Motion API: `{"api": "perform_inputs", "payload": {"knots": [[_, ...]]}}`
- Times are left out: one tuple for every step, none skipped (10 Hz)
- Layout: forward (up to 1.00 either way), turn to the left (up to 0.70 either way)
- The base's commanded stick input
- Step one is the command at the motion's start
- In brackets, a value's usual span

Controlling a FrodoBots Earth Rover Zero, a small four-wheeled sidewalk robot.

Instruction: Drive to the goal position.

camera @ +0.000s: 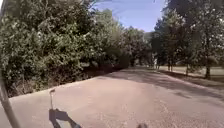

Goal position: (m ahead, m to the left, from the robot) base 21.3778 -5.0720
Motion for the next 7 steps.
{"api": "perform_inputs", "payload": {"knots": [[0.70,0.00],[0.70,0.00],[0.70,-0.04],[0.70,-0.35],[0.70,-0.35],[0.70,-0.03],[0.70,0.00]]}}
